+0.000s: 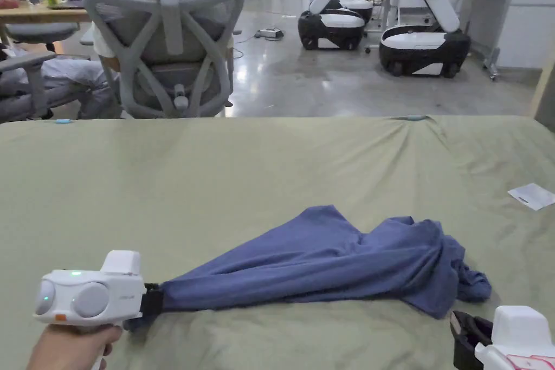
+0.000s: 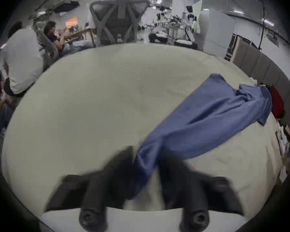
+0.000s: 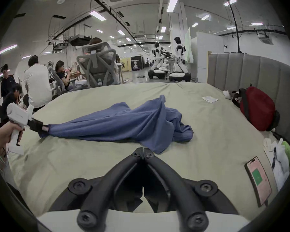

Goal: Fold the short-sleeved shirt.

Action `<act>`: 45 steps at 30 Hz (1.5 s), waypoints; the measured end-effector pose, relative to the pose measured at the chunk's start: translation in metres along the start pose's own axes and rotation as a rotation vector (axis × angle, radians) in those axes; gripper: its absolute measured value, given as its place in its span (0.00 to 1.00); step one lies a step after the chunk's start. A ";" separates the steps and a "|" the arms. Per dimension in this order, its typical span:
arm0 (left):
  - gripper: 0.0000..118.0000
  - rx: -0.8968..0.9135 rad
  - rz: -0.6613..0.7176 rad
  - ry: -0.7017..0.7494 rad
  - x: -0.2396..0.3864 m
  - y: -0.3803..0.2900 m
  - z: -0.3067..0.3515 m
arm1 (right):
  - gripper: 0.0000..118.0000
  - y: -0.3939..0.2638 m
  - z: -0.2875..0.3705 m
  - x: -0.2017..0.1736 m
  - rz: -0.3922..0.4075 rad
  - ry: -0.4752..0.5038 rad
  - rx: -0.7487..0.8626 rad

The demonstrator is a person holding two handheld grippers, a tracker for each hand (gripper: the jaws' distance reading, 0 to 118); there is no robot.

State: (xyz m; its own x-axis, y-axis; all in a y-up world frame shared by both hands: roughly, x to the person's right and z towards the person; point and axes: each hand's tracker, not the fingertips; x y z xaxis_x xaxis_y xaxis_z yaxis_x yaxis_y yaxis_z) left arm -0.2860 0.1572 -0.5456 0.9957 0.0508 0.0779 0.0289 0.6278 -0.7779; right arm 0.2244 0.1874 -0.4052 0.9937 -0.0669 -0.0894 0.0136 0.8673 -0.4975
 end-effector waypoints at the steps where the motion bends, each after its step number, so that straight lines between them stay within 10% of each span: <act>1: 0.00 -0.013 0.000 -0.042 0.000 0.000 -0.004 | 0.00 0.004 -0.005 0.005 -0.007 -0.013 -0.007; 6: 0.00 0.038 -0.037 0.032 0.020 -0.003 0.014 | 0.05 0.036 -0.046 0.036 -0.023 -0.053 -0.004; 9: 0.00 0.043 -0.028 0.032 0.024 -0.002 0.020 | 0.83 0.051 -0.079 0.046 -0.020 -0.045 0.004; 10: 0.00 0.040 -0.027 0.030 0.025 -0.003 0.023 | 0.88 0.055 -0.090 0.048 -0.019 -0.037 -0.004; 16: 0.00 0.033 -0.020 0.031 0.026 -0.006 0.022 | 0.40 0.061 -0.118 0.049 0.043 0.028 -0.069; 18: 0.00 0.026 -0.015 0.031 0.025 -0.005 0.020 | 0.00 0.057 -0.122 0.053 0.015 0.062 -0.141; 27: 0.00 0.095 -0.047 0.101 0.034 0.013 0.054 | 0.00 0.078 -0.073 0.054 0.060 0.055 -0.039; 45: 0.00 0.492 -0.108 0.287 0.062 0.172 0.224 | 0.00 0.324 0.043 0.023 0.185 -0.023 0.280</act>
State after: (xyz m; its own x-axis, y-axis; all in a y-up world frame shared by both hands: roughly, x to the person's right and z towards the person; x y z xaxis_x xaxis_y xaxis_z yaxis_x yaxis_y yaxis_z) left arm -0.2390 0.4425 -0.5346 0.9755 -0.2028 -0.0850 0.1550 0.9083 -0.3885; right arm 0.2564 0.4883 -0.5313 0.9845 0.1127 -0.1347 -0.1404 0.9658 -0.2180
